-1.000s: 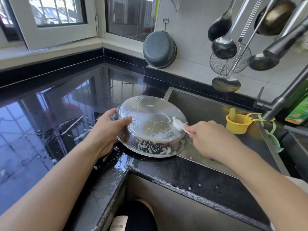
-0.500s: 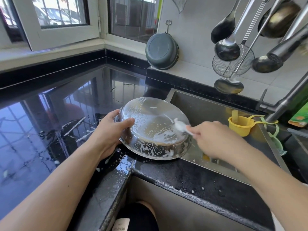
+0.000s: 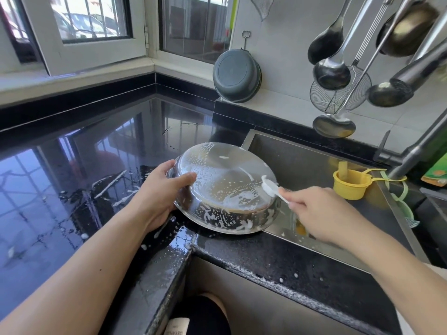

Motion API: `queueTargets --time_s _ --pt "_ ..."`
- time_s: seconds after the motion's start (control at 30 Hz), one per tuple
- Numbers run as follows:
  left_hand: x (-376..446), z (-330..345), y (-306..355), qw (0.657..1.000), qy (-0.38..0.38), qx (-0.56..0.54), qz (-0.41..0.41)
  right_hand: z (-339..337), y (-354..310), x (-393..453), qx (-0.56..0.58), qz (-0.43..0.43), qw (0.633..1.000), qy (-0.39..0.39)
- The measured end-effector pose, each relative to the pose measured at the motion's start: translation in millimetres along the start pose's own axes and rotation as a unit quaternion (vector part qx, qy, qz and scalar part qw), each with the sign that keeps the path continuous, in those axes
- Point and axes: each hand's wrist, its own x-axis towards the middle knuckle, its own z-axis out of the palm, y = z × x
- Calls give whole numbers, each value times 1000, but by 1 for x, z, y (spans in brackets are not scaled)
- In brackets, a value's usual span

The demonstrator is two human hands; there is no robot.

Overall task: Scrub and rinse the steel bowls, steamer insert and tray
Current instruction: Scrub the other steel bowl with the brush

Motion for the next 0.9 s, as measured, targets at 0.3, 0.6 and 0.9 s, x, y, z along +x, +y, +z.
queueTargets --time_s 0.3,0.6,0.9 --pt "0 0 0 1000 1 12 1 12 8 -19 99 -4 995 20" --pt "8 -4 -5 1000 6 18 -13 -7 -27 -23 -11 -11 1000 -17" --pt "11 -6 -6 1000 -1 7 -30 -17 -68 -23 8 -80 994 -78"
